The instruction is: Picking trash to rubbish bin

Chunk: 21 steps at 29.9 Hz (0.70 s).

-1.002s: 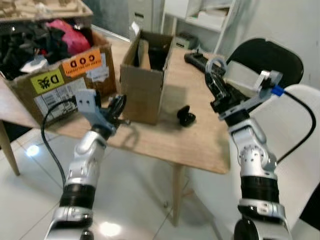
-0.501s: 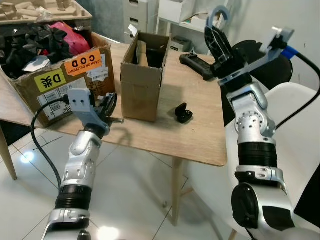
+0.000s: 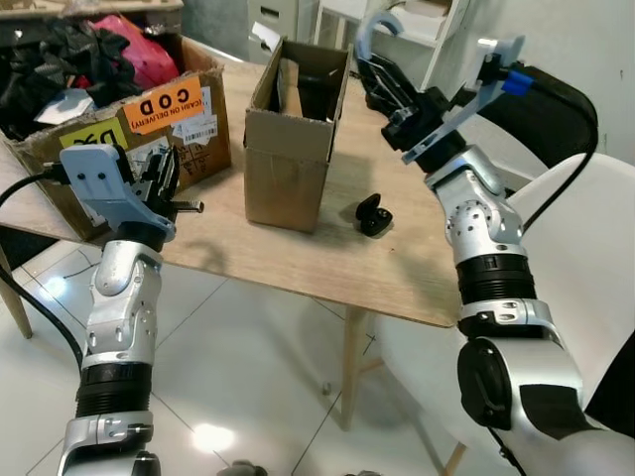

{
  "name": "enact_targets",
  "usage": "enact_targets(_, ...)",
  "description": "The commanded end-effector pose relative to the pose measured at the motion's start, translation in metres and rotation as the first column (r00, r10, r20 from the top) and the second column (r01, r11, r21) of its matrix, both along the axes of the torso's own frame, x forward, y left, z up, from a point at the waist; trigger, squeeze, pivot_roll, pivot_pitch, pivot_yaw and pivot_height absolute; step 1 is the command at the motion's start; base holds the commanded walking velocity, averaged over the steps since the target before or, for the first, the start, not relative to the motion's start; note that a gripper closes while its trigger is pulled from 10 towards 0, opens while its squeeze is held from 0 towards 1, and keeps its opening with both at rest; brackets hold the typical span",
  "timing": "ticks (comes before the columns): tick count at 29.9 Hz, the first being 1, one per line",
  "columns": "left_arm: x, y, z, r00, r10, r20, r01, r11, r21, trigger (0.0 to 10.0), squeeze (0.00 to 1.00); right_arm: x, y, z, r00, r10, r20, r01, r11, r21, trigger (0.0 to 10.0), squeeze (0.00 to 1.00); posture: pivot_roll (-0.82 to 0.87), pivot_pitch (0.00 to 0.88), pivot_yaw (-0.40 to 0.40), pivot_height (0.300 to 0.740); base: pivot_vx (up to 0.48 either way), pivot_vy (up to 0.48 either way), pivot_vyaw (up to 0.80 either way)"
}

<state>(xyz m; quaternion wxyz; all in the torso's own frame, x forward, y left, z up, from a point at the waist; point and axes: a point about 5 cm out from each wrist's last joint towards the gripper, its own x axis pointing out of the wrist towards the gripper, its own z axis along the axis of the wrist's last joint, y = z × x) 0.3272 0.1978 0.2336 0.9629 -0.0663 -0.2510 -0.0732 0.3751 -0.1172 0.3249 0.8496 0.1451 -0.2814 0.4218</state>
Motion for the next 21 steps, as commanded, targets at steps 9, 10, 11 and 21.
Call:
enact_targets(9,-0.010,-0.010,-0.014,0.998,-0.019,-0.066,0.022,0.999,0.050,10.0,0.00,0.006,0.015,0.023,0.999,-0.004,0.046,0.008,0.996,-0.091,10.0,0.00,0.03,0.211,-0.028,0.740,0.000,0.000,0.00)
enact_targets(10,-0.010,-0.010,-0.014,0.998,-0.019,-0.066,0.022,0.999,0.050,10.0,0.00,0.006,0.015,0.023,0.999,-0.004,0.046,0.008,0.996,-0.091,10.0,0.00,0.03,0.211,-0.028,0.740,0.000,0.000,0.00)
enact_targets(11,-0.010,-0.011,-0.015,0.997,-0.019,-0.069,0.022,0.999,0.047,10.0,0.00,0.007,0.016,0.023,0.999,-0.013,0.032,0.016,0.995,-0.101,10.0,0.00,0.03,0.211,-0.028,0.740,0.000,0.000,0.00)
enact_targets(21,-0.011,-0.012,-0.017,0.996,-0.021,-0.090,0.025,0.999,0.042,10.0,0.00,0.013,0.020,0.024,0.999,-0.039,-0.031,0.032,0.982,-0.189,10.0,0.00,0.03,0.216,-0.026,0.740,0.000,0.000,0.00)
